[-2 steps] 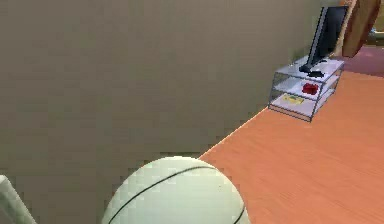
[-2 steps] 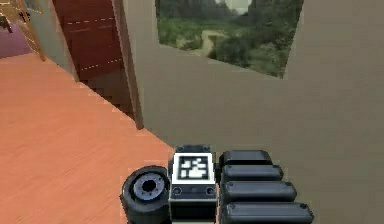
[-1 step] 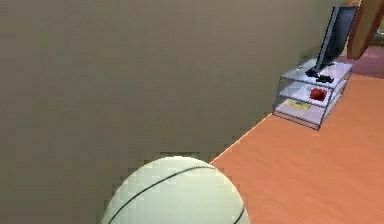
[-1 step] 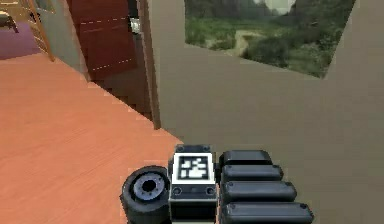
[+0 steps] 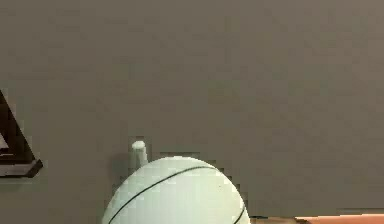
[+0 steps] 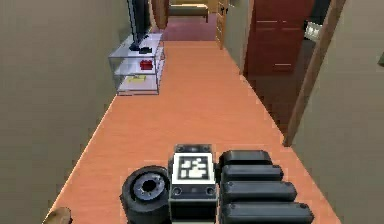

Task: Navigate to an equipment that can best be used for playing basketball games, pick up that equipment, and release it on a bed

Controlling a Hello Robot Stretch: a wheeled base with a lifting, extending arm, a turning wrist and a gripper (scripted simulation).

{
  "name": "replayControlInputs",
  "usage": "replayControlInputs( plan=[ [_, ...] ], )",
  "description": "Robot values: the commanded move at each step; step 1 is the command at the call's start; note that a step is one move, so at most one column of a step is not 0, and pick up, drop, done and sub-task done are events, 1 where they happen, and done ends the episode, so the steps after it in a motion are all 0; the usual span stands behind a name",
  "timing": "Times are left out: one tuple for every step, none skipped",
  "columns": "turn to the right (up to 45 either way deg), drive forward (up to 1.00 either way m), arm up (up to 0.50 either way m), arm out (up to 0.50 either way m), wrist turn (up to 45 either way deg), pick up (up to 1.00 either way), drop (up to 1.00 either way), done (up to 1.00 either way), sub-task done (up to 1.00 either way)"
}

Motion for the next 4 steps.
replayControlInputs(
  plan=[
    [-27.0,0.0,0.0,0.0,0.0,0.0,0.0,0.0,0.0],
    [0.0,0.3,0.0,0.0,0.0,0.0,0.0,0.0,0.0],
    [-45.0,0.0,0.0,0.0,0.0,0.0,0.0,0.0,0.0],
    [-12.0,0.0,0.0,0.0,0.0,0.0,0.0,0.0,0.0]
  ],
)
